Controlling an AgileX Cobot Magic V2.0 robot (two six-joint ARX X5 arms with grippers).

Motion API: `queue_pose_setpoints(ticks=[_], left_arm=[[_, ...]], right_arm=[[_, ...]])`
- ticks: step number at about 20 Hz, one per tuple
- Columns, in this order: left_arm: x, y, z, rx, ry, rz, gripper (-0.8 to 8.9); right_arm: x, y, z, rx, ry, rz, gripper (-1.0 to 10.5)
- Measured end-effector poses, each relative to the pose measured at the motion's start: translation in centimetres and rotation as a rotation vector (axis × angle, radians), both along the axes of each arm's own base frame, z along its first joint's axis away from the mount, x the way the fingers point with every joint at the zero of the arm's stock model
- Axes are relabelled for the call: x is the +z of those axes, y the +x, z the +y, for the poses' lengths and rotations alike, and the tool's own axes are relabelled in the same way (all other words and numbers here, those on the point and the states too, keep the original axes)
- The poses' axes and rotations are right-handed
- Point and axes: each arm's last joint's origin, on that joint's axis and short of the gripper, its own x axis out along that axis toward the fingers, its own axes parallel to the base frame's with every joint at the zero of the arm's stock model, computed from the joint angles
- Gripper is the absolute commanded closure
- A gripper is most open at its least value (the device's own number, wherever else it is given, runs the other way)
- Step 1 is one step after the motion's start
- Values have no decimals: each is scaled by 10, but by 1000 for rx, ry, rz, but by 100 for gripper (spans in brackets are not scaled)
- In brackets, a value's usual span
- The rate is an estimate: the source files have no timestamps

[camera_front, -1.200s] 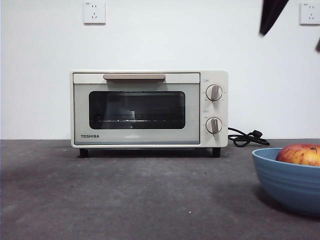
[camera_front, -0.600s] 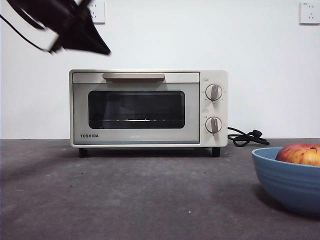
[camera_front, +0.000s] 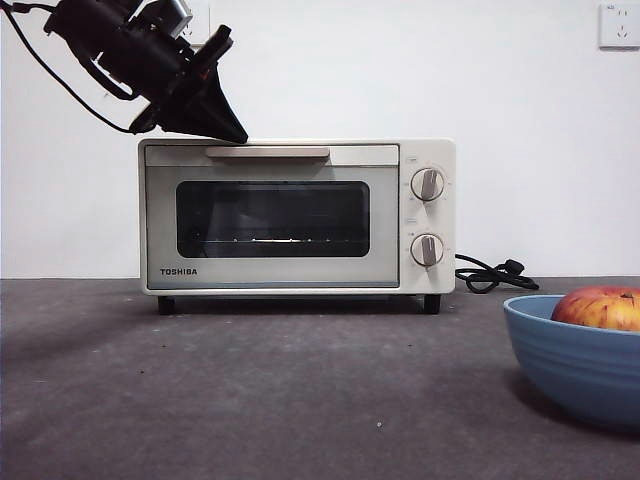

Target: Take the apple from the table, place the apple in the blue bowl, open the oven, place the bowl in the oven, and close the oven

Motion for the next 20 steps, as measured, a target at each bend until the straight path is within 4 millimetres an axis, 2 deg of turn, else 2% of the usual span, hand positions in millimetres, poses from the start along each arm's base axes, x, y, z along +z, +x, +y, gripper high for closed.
queue_pose_setpoints(ticks=[9, 14, 20], left_arm=[[-4, -2, 0, 1, 15, 53, 819], [-8, 4, -2, -15, 8, 107, 819], [-7, -9, -17, -16, 119, 123, 819]], right_arm=[[0, 0, 0, -4, 10, 5, 958], [0, -1, 1, 10, 38, 23, 958], [0, -1, 1, 7, 46, 24, 958]])
